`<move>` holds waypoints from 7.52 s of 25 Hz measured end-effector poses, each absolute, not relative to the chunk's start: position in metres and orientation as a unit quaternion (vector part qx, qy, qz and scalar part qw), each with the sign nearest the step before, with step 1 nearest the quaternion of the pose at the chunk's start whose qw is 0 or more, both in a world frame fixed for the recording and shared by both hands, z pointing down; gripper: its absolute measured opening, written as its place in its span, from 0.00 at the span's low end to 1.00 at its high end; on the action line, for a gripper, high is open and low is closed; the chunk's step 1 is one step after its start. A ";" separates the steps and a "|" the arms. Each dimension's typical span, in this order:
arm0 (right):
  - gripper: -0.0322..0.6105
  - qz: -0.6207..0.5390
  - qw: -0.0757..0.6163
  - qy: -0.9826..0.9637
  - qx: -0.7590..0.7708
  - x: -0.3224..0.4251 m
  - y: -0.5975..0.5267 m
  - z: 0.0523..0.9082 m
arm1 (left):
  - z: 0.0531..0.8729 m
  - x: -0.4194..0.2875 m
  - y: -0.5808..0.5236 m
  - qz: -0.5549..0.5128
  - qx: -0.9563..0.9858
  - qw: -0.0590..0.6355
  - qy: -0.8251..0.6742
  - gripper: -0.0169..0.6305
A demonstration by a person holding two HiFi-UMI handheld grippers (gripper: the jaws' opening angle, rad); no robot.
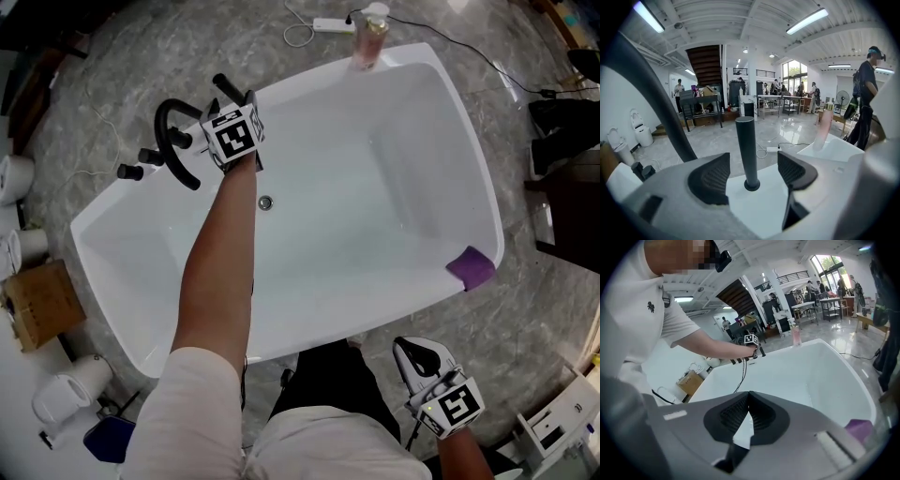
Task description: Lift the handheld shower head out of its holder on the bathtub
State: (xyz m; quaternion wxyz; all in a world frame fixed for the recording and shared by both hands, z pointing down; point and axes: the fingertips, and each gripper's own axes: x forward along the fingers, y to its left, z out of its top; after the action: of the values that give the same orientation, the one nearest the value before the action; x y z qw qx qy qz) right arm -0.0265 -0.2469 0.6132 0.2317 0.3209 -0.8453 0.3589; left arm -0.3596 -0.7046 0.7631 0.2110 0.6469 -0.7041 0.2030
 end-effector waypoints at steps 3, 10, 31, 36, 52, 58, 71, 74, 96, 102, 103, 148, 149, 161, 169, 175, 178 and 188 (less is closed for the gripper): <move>0.07 0.365 0.237 -0.842 0.318 -0.026 -0.250 0.620 | 0.772 -0.366 -0.716 0.205 0.642 0.219 -0.705 0.51; 0.07 0.381 0.235 -0.831 0.331 -0.022 -0.258 0.629 | 0.795 -0.372 -0.732 0.226 0.638 0.228 -0.700 0.38; 0.07 0.373 0.224 -0.837 0.334 -0.018 -0.243 0.622 | 0.755 -0.350 -0.730 0.240 0.645 0.180 -0.703 0.24; 0.07 0.356 0.217 -0.847 0.330 -0.019 -0.234 0.608 | 0.716 -0.342 -0.716 0.235 0.653 0.154 -0.703 0.24; 0.07 0.305 0.182 -0.880 0.316 -0.003 -0.176 0.552 | 0.553 -0.313 -0.624 0.194 0.693 0.091 -0.688 0.24; 0.07 0.285 0.174 -0.888 0.316 0.007 -0.152 0.532 | 0.495 -0.300 -0.586 0.187 0.708 0.065 -0.678 0.24; 0.07 0.243 0.158 -0.904 0.313 0.024 -0.097 0.493 | 0.364 -0.259 -0.482 0.175 0.754 0.007 -0.633 0.24; 0.07 0.238 0.151 -0.907 0.314 0.026 -0.088 0.488 | 0.335 -0.251 -0.458 0.177 0.764 -0.009 -0.621 0.24; 0.07 0.207 0.144 -0.919 0.302 0.055 -0.033 0.465 | 0.166 -0.180 -0.254 0.147 0.827 -0.121 -0.529 0.24; 0.07 0.198 0.145 -0.923 0.296 0.055 -0.024 0.458 | 0.151 -0.162 -0.201 0.135 0.844 -0.120 -0.505 0.24; 0.07 0.197 0.145 -0.924 0.295 0.054 -0.023 0.457 | 0.150 -0.160 -0.192 0.133 0.847 -0.119 -0.501 0.24; 0.07 0.176 0.123 -0.936 0.279 0.073 0.013 0.438 | 0.205 -0.111 -0.094 0.157 0.858 -0.068 -0.485 0.24; 0.07 0.177 0.123 -0.936 0.280 0.073 0.014 0.437 | 0.205 -0.111 -0.094 0.158 0.858 -0.069 -0.485 0.24; 0.07 0.173 0.126 -0.936 0.279 0.074 0.017 0.437 | 0.207 -0.111 -0.095 0.155 0.857 -0.069 -0.486 0.24; 0.07 0.170 0.124 -0.937 0.279 0.073 0.017 0.436 | 0.209 -0.113 -0.094 0.157 0.858 -0.065 -0.485 0.24; 0.07 0.168 0.126 -0.937 0.280 0.070 0.018 0.434 | 0.209 -0.115 -0.094 0.156 0.859 -0.063 -0.483 0.24; 0.07 0.169 0.128 -0.936 0.282 0.072 0.018 0.434 | 0.208 -0.116 -0.094 0.155 0.860 -0.063 -0.482 0.24; 0.07 0.167 0.130 -0.935 0.286 0.073 0.009 0.443 | 0.211 -0.113 -0.099 0.153 0.864 -0.067 -0.475 0.24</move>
State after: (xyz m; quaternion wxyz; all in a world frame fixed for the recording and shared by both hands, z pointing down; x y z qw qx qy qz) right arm 0.0729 0.0093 0.4427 0.1296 0.2860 -0.9346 0.1671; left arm -0.1135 -0.0990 0.2106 -0.0670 0.8641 -0.4749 0.1527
